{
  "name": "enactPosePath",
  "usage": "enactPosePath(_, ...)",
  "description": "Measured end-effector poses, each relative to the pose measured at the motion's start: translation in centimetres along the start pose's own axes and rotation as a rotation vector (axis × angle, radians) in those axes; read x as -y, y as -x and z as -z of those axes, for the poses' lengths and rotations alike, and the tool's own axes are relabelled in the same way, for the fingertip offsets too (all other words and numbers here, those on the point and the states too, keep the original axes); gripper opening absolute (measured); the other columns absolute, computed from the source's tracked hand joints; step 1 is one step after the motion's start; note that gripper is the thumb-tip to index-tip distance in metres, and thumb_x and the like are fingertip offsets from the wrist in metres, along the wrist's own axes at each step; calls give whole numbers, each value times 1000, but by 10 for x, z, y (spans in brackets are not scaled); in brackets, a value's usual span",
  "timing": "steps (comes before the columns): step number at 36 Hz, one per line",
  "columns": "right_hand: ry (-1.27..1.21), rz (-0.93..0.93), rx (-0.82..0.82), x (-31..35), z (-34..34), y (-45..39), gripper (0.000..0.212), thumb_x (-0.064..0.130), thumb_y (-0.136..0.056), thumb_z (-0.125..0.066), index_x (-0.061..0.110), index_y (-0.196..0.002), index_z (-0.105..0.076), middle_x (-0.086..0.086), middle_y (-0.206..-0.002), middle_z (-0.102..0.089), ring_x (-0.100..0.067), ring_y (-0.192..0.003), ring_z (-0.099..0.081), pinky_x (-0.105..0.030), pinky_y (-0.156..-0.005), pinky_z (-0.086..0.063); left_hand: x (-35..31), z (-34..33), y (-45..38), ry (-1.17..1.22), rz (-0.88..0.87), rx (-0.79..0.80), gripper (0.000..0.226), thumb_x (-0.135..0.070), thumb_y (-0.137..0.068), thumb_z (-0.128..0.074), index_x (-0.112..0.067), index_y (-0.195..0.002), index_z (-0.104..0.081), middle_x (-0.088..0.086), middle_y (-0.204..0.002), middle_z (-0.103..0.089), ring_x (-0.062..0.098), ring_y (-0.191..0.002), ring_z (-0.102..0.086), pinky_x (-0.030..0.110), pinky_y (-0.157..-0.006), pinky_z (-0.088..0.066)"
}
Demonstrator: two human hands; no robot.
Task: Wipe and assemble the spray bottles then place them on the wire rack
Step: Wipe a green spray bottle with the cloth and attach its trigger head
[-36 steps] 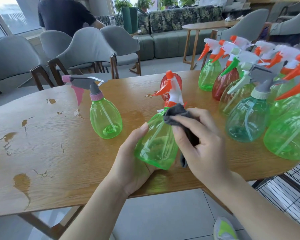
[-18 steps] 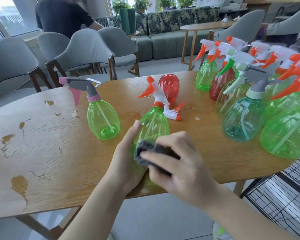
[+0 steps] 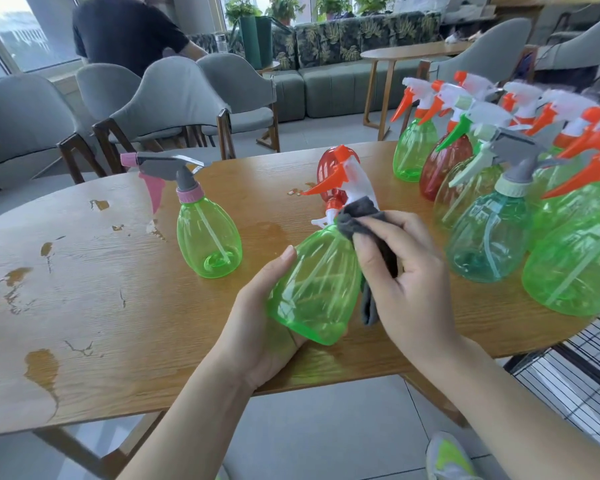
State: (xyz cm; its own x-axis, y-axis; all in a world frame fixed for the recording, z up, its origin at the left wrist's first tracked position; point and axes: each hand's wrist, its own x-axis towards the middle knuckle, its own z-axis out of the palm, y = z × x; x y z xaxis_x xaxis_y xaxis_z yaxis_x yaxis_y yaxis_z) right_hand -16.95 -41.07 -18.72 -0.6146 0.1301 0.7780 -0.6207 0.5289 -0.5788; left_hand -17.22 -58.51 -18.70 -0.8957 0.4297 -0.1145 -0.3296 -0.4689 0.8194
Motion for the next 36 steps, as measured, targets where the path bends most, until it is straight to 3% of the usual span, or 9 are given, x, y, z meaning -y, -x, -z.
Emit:
enactPosePath(3, -17, 28, 8, 4, -2, 5, 22, 8, -100, -62, 4, -118, -74, -9, -113, -63, -10, -109, -62, -21, -93, -47, -1, -3, 2, 18, -8, 12, 57, -48, -96, -56, -12, -140, -64, 18, -136, -65, 33, -119, -64, 49, -101, -50)
enactPosePath(5, -12, 91, 14, 5, -4, 9, 21, 4, -97, -65, 2, -115, -75, -13, -112, -63, -17, -106, -64, -25, -92, -49, 0, -3, 2, -7, -26, 3, 72, -51, -92, -67, -10, -149, -53, 25, -151, -51, 43, -137, -50, 62, -116, -34)
enactPosePath(7, 0, 154, 24, 5, -4, 10, 20, 4, -97, -66, 2, -114, -75, -16, -111, -63, -21, -103, -64, -27, -90, -50, 0, -2, 1, -28, -34, 7, 84, -48, -88, -76, -8, -154, -43, 31, -158, -37, 52, -147, -34, 72, -118, -20)
enactPosePath(9, 19, 176, 29, 4, -4, 9, 20, 6, -97, -65, 3, -115, -75, -16, -110, -63, -21, -100, -64, -27, -89, -51, 0, -2, 0, -49, -34, 13, 80, -41, -89, -75, -8, -154, -43, 33, -157, -36, 56, -144, -35, 74, -116, -22)
enactPosePath(16, 28, 141, 61, 7, -3, 10, 19, 8, -97, -66, 5, -112, -78, -13, -110, -64, -26, -97, -65, -32, -85, -52, 1, -4, -1, -69, -51, -18, 56, -40, -100, -58, -5, -143, -56, 34, -145, -52, 41, -123, -56, 56, -103, -44)
enactPosePath(21, 88, 386, 140, 16, -10, 26, 16, 11, -93, -69, 9, -102, -82, -13, -103, -67, -29, -86, -61, -29, -86, -51, -1, -4, 0, 45, 29, 40, 54, -49, -98, -48, -1, -101, -72, 17, -93, -70, 28, -88, -71, 31, -77, -60)
enactPosePath(28, 188, 590, 183, 8, -9, 24, 17, 13, -93, -70, 16, -103, -83, -10, -101, -73, -25, -93, -55, -43, -75, -53, -1, 0, 1, 40, 68, 60, 58, -51, -97, -50, 2, -115, -64, 18, -95, -67, 27, -87, -70, 30, -76, -61)
enactPosePath(31, 169, 525, 121, 7, -7, 17, 17, 14, -96, -67, 14, -104, -82, -10, -102, -71, -27, -93, -58, -41, -83, -54, 0, -3, 0, 5, 10, 76, 51, -43, -100, -44, -4, -101, -77, 16, -95, -72, 27, -89, -72, 33, -75, -61)
enactPosePath(36, 53, 132, 44, -2, -1, 0, 20, 12, -101, -63, 8, -116, -76, -6, -112, -64, -18, -105, -62, -24, -93, -47, -1, -3, 0, -16, -39, 66, 50, -36, -95, -57, -7, -135, -63, 17, -120, -66, 31, -105, -66, 43, -90, -53)
